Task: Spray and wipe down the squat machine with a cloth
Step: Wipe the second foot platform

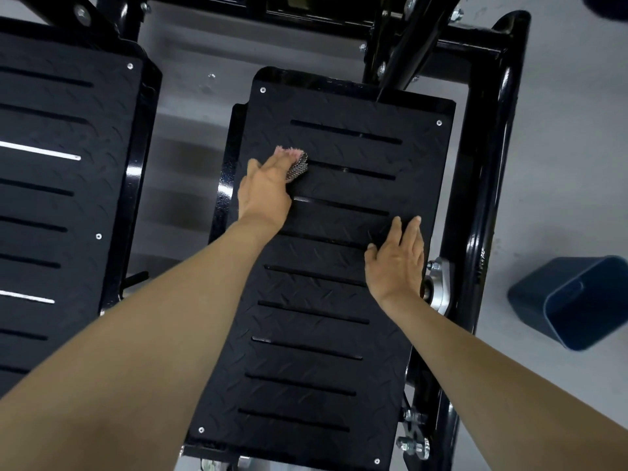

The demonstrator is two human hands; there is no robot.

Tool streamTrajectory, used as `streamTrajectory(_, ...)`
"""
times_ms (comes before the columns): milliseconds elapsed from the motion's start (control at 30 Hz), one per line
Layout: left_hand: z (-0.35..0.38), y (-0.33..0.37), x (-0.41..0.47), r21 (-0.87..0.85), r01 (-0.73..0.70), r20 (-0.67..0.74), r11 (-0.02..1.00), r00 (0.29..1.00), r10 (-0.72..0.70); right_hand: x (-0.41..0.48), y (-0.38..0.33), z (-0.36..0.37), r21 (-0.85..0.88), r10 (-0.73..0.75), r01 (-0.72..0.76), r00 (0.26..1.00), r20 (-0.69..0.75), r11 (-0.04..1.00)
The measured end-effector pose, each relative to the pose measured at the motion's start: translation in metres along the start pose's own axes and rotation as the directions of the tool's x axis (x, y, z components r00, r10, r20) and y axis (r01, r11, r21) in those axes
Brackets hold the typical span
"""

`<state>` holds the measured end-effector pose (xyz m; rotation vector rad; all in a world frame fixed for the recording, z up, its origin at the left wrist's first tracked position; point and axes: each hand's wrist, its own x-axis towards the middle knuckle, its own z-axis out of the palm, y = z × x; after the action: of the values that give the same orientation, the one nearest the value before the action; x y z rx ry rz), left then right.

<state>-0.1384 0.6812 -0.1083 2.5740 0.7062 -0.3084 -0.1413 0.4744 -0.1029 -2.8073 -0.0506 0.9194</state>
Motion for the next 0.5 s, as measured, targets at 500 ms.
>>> streamTrajectory(500, 0.008, -0.015, -0.046, 0.412, -0.215, 0.139, 0.885, 0.975, 0.172, -0.024, 0.009, 0.011, -0.003, 0.001, 0.0, 0.998, 0.056, 1.0)
